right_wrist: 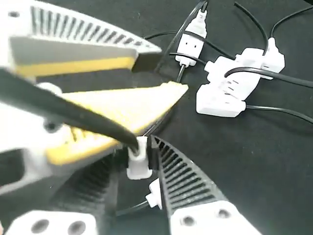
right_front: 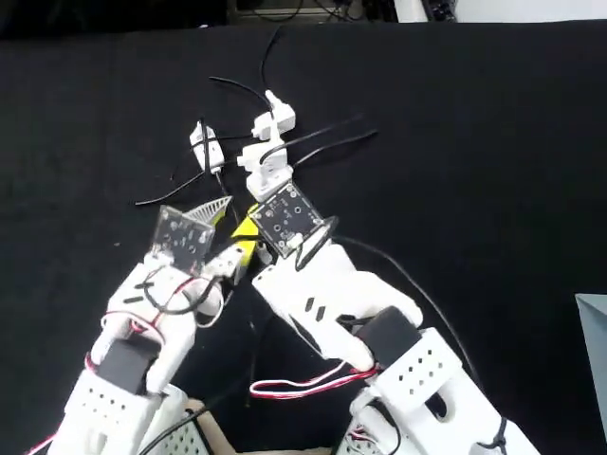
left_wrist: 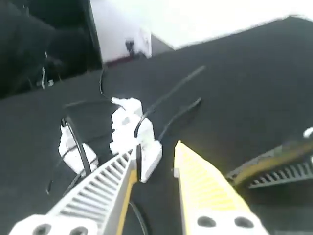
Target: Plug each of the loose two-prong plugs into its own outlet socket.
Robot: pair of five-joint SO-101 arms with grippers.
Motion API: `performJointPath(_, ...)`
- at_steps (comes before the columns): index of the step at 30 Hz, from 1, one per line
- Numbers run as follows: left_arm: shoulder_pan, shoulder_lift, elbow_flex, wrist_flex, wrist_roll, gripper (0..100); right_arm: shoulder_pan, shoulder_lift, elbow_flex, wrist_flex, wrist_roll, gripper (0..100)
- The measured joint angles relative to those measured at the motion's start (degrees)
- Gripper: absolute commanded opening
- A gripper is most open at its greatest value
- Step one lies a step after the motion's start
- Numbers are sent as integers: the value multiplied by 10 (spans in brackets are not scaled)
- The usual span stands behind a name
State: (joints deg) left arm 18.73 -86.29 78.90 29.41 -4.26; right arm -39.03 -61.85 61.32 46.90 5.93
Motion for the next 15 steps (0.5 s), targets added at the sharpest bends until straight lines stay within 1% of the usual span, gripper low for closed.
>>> performJointPath(2, -13, -18, 4, 0, 0, 134, 3, 0, 0, 2, 0, 11)
performJointPath(5, -50, -27, 4, 0, 16, 134, 45, 0, -1, 20, 0, 11)
performJointPath(8, -84, -27, 3, 10, 40, 138, 110, 0, -10, 41, 0, 11)
performJointPath(11, -98, -27, -7, 50, 47, 177, 183, 0, -20, 42, -1, 11)
performJointPath(15, -122, -21, -48, 107, 56, 200, 266, 0, -20, 1, -1, 11)
